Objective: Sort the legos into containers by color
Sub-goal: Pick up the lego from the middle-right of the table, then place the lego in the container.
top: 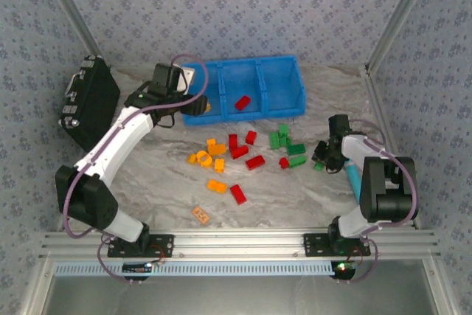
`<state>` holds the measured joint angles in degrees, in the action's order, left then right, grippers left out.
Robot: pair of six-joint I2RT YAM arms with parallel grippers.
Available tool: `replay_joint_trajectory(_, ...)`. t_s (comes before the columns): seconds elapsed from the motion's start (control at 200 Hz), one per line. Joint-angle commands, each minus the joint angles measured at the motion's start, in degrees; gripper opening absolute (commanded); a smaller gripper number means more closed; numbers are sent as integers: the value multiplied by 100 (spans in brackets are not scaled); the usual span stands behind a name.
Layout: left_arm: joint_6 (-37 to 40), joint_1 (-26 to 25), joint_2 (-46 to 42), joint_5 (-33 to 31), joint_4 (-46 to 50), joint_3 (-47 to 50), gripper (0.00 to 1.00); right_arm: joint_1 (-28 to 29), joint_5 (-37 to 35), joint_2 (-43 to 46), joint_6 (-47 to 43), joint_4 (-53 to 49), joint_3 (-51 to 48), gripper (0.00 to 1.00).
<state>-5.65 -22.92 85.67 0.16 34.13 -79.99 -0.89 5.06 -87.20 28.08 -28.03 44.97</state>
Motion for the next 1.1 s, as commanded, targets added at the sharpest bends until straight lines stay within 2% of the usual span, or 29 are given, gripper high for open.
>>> replay_joint_trajectory(0.0,-77,54,-378,-87,236,164,83,53,219,-16,-117,92,154,30)
replay_joint_trajectory(0.09,-275,103,-613,83,180,506,85,70,199,132,-188,-87,355,27)
replay_joint_trajectory(0.165,-834,129,-819,407,-118,913,87,118,127,157,-304,-291,686,26)
replay_joint_trajectory(0.18,-966,139,-856,530,-204,989,96,135,119,159,-317,-339,771,26)
replay_joint_trajectory(0.195,-1090,144,-896,673,-293,1052,100,153,95,152,-334,-403,858,26)
replay_joint_trajectory(0.265,-1789,132,-1097,1395,-875,1310,100,245,29,103,-355,-609,1276,25)
replay_joint_trajectory(0.33,-2571,97,-1284,1590,-1413,1481,100,376,-24,36,-348,-772,1706,25)
replay_joint_trajectory(0.38,-2784,69,-1374,1728,-1605,1502,100,511,-80,-83,-329,-830,2060,25)
replay_joint_trajectory(0.54,-2331,16,-1580,1299,-846,1288,100,1106,-480,-863,-550,-1136,3590,24)
replay_joint_trajectory(0.71,-1853,50,-2039,970,-281,1605,100,1616,-993,-1924,-706,-1329,5136,24)
replay_joint_trajectory(0.905,-1874,105,-2700,789,-1,2023,100,1719,-1053,-3228,-758,-1713,6631,26)
replay_joint_trajectory(1.095,-1673,171,-3138,473,311,2210,100,1741,-1066,-3996,-760,-2043,7588,36)
